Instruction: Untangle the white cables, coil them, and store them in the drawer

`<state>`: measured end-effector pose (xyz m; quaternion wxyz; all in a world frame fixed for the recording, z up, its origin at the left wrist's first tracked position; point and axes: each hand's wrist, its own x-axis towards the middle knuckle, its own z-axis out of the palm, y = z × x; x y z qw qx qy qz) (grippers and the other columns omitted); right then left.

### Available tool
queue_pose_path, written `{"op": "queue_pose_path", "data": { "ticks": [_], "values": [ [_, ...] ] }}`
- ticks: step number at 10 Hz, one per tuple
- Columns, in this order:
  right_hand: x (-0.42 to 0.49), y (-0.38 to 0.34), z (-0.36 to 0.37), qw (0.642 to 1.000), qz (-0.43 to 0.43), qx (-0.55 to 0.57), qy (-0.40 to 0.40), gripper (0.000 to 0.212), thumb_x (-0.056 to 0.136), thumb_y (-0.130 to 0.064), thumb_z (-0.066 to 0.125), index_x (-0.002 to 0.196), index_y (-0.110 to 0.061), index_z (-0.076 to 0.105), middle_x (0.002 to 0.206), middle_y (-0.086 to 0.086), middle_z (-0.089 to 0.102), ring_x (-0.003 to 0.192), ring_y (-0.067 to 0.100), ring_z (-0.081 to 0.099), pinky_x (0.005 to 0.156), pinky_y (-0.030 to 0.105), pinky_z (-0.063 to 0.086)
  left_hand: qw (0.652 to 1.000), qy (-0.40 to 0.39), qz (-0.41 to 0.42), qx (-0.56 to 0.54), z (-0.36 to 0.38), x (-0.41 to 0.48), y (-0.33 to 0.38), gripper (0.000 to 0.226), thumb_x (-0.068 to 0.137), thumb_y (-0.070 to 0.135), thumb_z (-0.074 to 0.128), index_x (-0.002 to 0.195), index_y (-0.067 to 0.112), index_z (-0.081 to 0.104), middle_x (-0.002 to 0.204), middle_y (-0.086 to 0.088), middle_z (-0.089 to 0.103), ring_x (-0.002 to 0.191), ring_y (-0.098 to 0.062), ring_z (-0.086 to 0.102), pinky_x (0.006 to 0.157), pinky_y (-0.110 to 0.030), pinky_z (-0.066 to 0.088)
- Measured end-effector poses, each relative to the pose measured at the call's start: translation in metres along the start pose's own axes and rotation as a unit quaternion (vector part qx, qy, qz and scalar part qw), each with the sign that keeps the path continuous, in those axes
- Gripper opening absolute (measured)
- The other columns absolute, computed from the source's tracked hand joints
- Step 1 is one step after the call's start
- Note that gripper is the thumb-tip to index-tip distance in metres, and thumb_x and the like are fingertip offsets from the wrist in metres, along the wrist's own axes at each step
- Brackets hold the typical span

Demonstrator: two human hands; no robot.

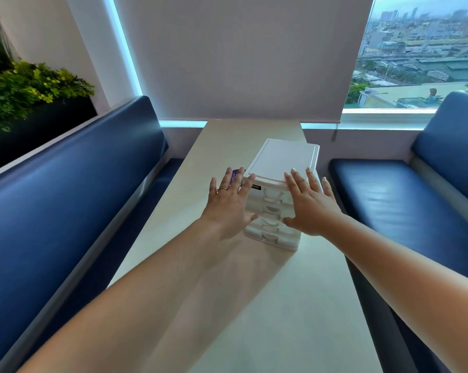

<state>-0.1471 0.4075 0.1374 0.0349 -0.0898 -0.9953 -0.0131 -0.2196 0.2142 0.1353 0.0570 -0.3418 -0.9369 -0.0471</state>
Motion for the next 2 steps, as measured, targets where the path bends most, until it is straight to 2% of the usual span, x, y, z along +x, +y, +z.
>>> {"op": "queue_pose_path", "data": {
  "ticks": [2],
  "values": [
    [-0.018,-0.012,-0.013,1.000,-0.012,0.016,0.010,0.102,0.085,-0.058,0.053,0.149,-0.022,-0.018,0.158,-0.003,-0.022,0.144,0.023,-0.023,0.117,0.047,-0.006,1.000,0.002,-0.015,0.007,-0.026,-0.029,-0.003,0.086,0.097,0.056,0.042,0.155,0.023,-0.012,0.163,-0.001,-0.015,0.148,-0.023,-0.020,0.118,-0.051,-0.010]
  ]
}}
